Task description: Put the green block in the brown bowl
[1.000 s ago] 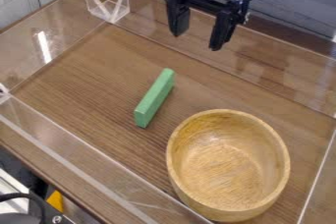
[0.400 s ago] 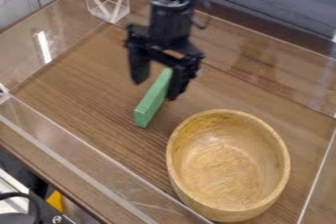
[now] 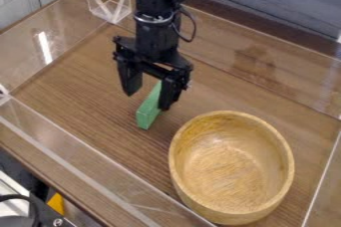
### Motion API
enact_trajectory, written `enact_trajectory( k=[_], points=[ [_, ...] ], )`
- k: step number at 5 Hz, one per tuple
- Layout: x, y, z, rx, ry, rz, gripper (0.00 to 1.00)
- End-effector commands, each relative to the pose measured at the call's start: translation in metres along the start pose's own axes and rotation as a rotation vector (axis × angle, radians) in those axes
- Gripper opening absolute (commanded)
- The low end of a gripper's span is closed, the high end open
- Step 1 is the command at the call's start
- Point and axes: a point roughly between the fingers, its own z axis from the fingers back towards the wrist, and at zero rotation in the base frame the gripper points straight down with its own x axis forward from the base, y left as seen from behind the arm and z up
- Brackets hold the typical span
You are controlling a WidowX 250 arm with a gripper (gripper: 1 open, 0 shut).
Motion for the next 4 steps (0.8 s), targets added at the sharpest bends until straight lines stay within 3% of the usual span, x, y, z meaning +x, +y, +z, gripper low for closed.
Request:
enact_trajectory(
  k=[1, 4],
  points=[
    [0.001, 0.014, 0.008, 0.002, -0.036, -0.032, 1.00],
    [-0.005, 0.019, -0.002, -0.010, -0.039, -0.077, 1.00]
  ],
)
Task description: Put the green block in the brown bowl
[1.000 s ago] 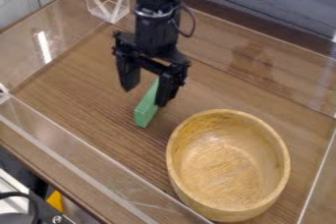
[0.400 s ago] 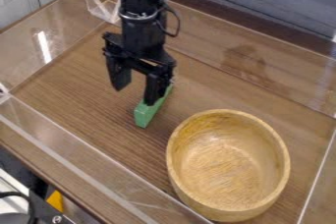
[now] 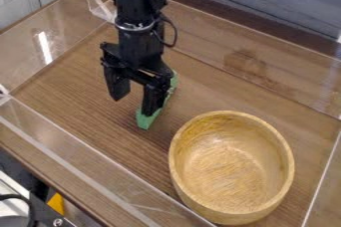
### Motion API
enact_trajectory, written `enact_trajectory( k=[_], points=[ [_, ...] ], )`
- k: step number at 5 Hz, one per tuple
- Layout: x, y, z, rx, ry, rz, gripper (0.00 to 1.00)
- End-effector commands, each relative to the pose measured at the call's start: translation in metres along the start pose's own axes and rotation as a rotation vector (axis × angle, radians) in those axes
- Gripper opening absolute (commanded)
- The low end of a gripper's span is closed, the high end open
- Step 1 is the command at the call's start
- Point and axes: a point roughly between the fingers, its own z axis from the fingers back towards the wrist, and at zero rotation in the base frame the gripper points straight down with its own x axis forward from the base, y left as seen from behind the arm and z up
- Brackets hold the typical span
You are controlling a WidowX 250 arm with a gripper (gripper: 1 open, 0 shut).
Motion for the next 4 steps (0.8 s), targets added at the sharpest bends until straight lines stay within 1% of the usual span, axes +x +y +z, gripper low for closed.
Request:
enact_trajectory(
  k=[1, 2, 3, 4],
  points=[
    [0.002, -0.005, 0.017, -0.003, -0.035, 0.059, 1.00],
    [0.001, -0.013, 0.026, -0.012, -0.031, 0.103, 1.00],
    [0.013, -0.035, 0.030, -0.011, -0.030, 0.042, 1.00],
    [0.023, -0.058, 0.029, -0.001, -0.034, -0.044, 1.00]
  ],
)
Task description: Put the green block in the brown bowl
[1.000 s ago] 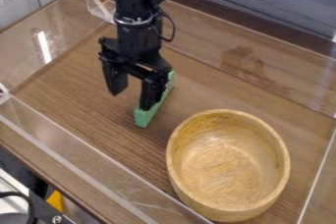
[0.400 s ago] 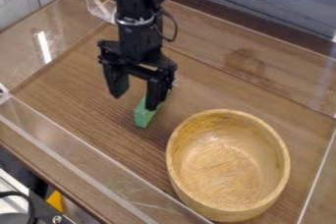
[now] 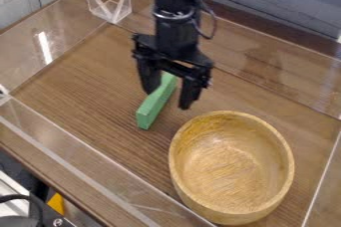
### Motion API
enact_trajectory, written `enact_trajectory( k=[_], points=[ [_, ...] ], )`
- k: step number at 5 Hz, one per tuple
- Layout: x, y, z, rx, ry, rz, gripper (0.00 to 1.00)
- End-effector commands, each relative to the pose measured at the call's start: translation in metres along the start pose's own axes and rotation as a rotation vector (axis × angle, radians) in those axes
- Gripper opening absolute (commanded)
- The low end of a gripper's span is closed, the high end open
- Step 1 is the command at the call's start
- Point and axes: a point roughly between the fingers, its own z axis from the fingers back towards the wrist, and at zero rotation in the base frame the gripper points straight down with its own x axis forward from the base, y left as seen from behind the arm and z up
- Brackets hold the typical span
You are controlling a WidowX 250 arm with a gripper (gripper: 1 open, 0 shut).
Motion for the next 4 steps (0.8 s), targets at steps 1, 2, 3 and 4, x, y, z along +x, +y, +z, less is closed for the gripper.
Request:
enact_trajectory(
  k=[1, 2, 3, 4],
  points=[
    [0.008, 0.011, 0.006, 0.016, -0.047, -0.041, 1.00],
    [0.007, 0.021, 0.005, 0.022, -0.043, -0.046, 1.00],
    [0.002, 0.034, 0.009, 0.024, -0.041, -0.026, 1.00],
    [-0.003, 0.044, 0.013, 0.021, -0.040, 0.004, 1.00]
  ],
)
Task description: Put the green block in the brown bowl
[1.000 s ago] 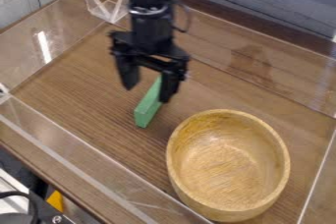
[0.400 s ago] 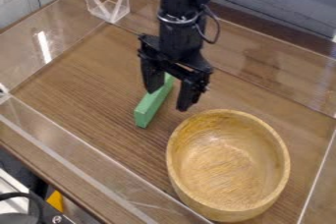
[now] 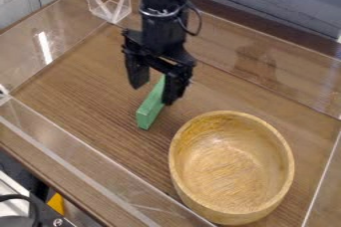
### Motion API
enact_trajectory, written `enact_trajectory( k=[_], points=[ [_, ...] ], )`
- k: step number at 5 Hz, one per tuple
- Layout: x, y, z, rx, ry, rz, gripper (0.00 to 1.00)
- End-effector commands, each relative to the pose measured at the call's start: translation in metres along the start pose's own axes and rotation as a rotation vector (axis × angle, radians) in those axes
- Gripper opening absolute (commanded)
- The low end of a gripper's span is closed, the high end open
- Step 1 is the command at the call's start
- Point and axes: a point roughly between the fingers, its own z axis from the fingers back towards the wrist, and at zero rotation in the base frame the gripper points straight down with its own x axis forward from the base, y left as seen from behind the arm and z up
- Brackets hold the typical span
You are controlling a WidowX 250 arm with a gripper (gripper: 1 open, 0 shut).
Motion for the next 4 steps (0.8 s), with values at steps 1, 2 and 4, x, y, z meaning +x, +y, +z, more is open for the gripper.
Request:
enact_trajectory(
  k=[1, 2, 4],
  points=[
    [0.000, -0.002, 0.009, 0.011, -0.059, 0.030, 1.00],
    [-0.004, -0.009, 0.005, 0.005, -0.059, 0.048, 1.00],
    [0.002, -0.010, -0.008, 0.009, -0.050, 0.018, 1.00]
  ],
)
